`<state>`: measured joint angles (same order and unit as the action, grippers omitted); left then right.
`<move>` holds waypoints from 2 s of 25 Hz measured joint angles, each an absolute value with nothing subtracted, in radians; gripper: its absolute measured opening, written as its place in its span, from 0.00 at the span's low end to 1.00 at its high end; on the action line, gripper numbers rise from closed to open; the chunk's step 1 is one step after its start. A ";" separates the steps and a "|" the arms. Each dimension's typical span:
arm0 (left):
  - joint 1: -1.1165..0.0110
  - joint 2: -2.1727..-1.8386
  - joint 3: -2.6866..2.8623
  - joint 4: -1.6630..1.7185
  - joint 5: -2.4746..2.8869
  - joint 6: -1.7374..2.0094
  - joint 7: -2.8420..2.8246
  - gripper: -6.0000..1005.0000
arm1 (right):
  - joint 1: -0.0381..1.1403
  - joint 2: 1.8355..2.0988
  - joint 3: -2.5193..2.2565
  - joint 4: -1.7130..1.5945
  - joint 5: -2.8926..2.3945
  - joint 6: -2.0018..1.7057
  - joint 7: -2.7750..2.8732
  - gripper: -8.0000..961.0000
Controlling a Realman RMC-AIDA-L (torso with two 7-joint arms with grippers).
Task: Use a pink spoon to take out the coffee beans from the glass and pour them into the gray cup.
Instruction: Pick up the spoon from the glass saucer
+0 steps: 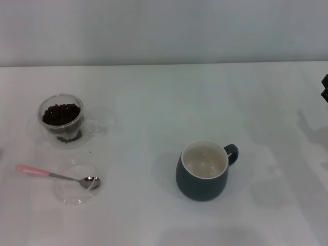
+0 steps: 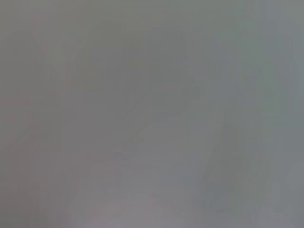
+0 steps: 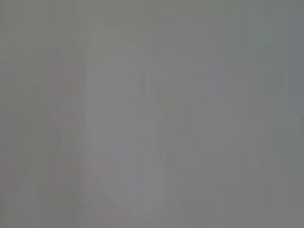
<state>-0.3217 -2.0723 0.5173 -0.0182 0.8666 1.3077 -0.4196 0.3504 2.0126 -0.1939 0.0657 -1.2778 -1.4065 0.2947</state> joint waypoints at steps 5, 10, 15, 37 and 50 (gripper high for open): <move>-0.263 -2.069 0.531 0.019 0.914 1.309 -0.709 0.74 | 0.366 2.013 -0.192 0.064 -1.278 -1.386 0.294 0.91; -0.197 -2.072 0.543 0.052 0.923 1.343 -0.922 0.74 | 0.376 2.011 -0.192 0.054 -1.268 -1.368 0.294 0.91; -0.187 -2.070 0.593 0.056 0.958 1.353 -1.077 0.74 | 0.386 2.011 -0.192 0.039 -1.266 -1.336 0.294 0.91; -0.236 -2.056 0.907 0.057 0.969 1.259 -1.364 0.73 | 0.419 2.011 -0.192 0.026 -1.265 -1.324 0.294 0.91; -0.270 -2.045 0.951 0.058 1.021 1.244 -1.405 0.73 | 0.425 2.011 -0.192 0.026 -1.266 -1.322 0.294 0.91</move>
<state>-0.2704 -2.0445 0.9511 0.0582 1.0211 1.2439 -1.4046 0.4253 2.0110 -0.1917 0.0262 -1.2656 -1.3222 0.2945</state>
